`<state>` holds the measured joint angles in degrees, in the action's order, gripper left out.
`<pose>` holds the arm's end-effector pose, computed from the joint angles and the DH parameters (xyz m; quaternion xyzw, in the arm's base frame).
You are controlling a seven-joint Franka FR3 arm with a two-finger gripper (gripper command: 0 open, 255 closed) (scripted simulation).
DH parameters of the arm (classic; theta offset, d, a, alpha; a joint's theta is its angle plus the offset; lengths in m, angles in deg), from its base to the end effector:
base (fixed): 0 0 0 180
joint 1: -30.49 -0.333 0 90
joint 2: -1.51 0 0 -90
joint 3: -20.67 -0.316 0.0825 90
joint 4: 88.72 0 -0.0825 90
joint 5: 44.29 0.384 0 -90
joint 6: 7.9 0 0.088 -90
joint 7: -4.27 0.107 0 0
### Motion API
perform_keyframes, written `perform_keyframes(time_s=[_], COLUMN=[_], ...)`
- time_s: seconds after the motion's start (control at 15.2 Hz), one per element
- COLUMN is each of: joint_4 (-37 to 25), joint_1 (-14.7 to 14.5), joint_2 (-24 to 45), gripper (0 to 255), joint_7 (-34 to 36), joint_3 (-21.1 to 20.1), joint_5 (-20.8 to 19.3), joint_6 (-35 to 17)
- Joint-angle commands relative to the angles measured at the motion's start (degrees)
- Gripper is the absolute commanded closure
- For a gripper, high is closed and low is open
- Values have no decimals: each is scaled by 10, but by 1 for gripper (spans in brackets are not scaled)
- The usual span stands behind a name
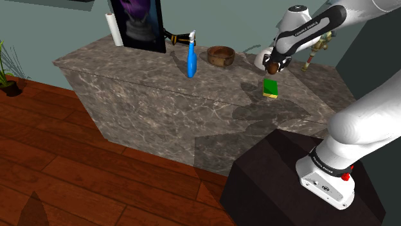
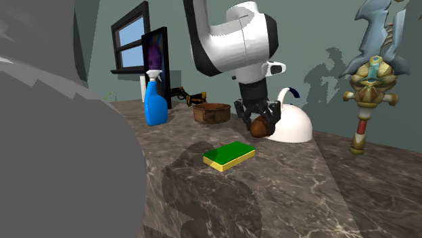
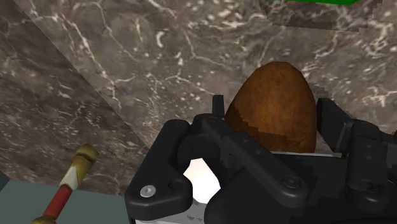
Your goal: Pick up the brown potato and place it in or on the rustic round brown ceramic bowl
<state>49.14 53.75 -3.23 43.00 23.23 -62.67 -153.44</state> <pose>0.4529 -0.2150 0.3664 0.8945 -0.4218 0.1178 0.0896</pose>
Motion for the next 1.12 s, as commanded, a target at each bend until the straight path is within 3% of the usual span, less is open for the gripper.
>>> perform_keyframes(time_s=[0.0, 1.06], joint_4=[-7, -72], joint_1=[-1, -10], joint_2=[-10, -72], gripper=[255, 255], joint_7=[-7, -45], joint_3=[0, -2], joint_5=[6, 39], joint_6=[17, 141])
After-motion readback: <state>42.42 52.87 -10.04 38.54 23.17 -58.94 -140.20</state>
